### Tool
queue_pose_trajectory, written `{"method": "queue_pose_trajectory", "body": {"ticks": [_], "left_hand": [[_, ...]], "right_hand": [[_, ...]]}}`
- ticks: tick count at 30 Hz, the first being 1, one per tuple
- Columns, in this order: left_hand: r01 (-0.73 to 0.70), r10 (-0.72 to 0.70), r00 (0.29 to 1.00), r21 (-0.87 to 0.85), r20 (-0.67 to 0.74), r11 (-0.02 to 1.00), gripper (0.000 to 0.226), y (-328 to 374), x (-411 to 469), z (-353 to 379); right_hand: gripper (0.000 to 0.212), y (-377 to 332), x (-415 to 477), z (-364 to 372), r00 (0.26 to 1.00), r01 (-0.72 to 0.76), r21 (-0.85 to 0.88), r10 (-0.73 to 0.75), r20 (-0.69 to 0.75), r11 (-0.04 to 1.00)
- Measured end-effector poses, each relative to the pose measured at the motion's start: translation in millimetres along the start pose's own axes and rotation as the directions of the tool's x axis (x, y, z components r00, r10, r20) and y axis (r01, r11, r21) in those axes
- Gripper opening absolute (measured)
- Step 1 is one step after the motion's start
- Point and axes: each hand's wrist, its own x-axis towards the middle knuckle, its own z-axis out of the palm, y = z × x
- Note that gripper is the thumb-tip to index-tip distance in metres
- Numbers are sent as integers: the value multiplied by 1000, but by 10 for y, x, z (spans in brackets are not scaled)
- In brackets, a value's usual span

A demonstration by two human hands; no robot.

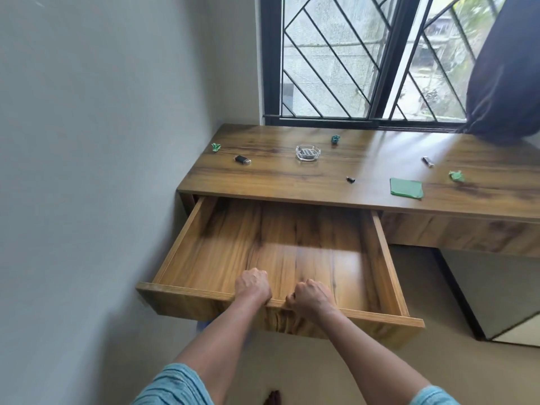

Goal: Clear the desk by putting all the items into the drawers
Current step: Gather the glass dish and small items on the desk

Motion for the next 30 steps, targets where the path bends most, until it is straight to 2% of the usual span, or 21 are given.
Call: {"method": "queue_pose_trajectory", "body": {"ticks": [7,10,12,15,18,21,25,27,30], "left_hand": [[-116,98,983,111,154,987,18,-19,-124,-30],[-153,116,961,134,251,979,24,-19,-47,-47],[-150,105,944,123,311,981,24,-23,69,-76],[-118,103,949,35,298,992,25,24,327,-215],[-125,132,986,-77,99,989,30,150,748,-549],[-129,115,991,-229,-71,965,32,285,1308,-976],[-117,86,993,-479,-86,870,39,427,2129,-1478],[-114,74,993,-563,-93,818,37,514,2564,-1650],[-136,99,991,-601,-94,787,39,633,3016,-1833]], "right_hand": [[30,-9,-84,32,988,11,-22,-7,151,1000],[32,-15,-23,14,967,52,-56,-37,252,997],[29,10,61,-29,962,104,-102,-74,264,989],[26,110,266,-154,985,113,-136,-93,143,984],[31,242,634,-423,997,60,-112,-66,-50,992],[37,383,1109,-809,982,-17,-41,9,-191,999],[28,555,1893,-1285,945,-92,-27,79,-318,995],[27,653,2371,-1460,924,-145,54,155,-350,988],[42,771,2933,-1616,904,-205,182,258,-342,962]]}}
